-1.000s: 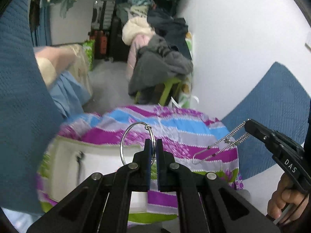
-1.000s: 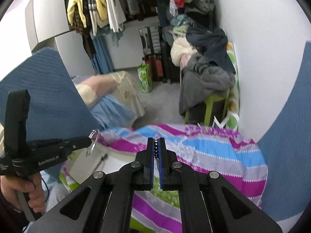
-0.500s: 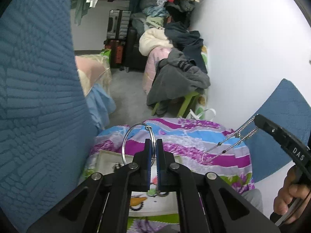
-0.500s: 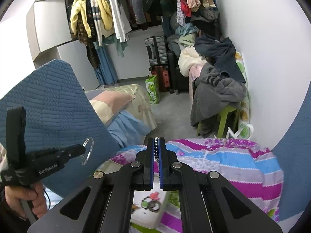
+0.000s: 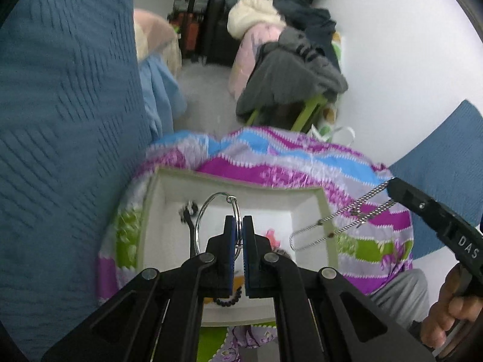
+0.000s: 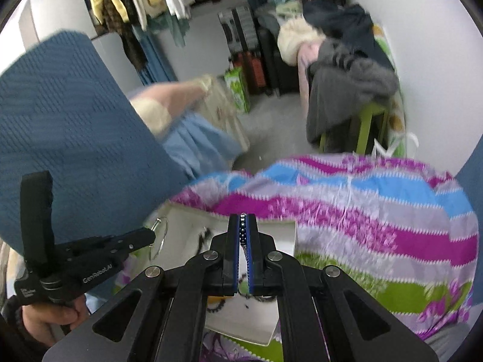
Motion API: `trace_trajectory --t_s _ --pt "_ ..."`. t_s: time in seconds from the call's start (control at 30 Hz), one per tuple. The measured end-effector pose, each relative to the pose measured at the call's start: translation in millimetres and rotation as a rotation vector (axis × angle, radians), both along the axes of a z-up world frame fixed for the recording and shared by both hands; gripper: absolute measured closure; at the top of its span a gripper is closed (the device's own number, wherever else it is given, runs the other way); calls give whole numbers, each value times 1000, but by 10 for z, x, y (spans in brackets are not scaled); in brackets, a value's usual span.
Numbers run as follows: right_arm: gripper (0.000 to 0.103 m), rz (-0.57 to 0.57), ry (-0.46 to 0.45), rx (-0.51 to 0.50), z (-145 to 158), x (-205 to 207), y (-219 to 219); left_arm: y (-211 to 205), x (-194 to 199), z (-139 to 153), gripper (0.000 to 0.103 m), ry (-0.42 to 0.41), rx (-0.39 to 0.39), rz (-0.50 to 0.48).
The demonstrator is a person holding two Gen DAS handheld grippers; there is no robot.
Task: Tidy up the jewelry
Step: 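Carry the hoop ring and bead chain in both tools over the box, then open both tools to drop the ring and chain into the box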
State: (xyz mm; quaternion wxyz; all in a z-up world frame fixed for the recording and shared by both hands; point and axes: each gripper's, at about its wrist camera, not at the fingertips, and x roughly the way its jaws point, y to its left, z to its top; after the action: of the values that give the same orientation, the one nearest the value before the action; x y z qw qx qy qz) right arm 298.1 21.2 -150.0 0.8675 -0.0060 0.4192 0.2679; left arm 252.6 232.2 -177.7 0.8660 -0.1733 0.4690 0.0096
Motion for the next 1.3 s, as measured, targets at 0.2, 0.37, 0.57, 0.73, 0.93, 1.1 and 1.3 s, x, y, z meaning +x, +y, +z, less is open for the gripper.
trace_trajectory --t_s 0.2,0.37,0.57,0.73,0.93,1.1,1.3 --pt "101 -13 86 -43 -500 22 24 -72 -6 -341 100 69 23 -35" --pt "101 -29 134 -73 -802 28 19 -100 15 -573 100 125 45 -54" --pt "100 -29 188 -93 -1024 13 -13 -123 19 -727 99 162 40 -51" --pt "84 -5 188 -79 -972 -18 -15 -146 30 -654 99 169 46 -53" --pt "80 12 150 -52 -674 -69 -48 -135 -34 -291 94 128 101 -24" --pt "62 6 48 -24 -183 -136 -138 -205 -212 267 45 16 168 0" --pt "51 -5 -113 25 602 -357 -322 -304 -465 972 43 -87 186 9"
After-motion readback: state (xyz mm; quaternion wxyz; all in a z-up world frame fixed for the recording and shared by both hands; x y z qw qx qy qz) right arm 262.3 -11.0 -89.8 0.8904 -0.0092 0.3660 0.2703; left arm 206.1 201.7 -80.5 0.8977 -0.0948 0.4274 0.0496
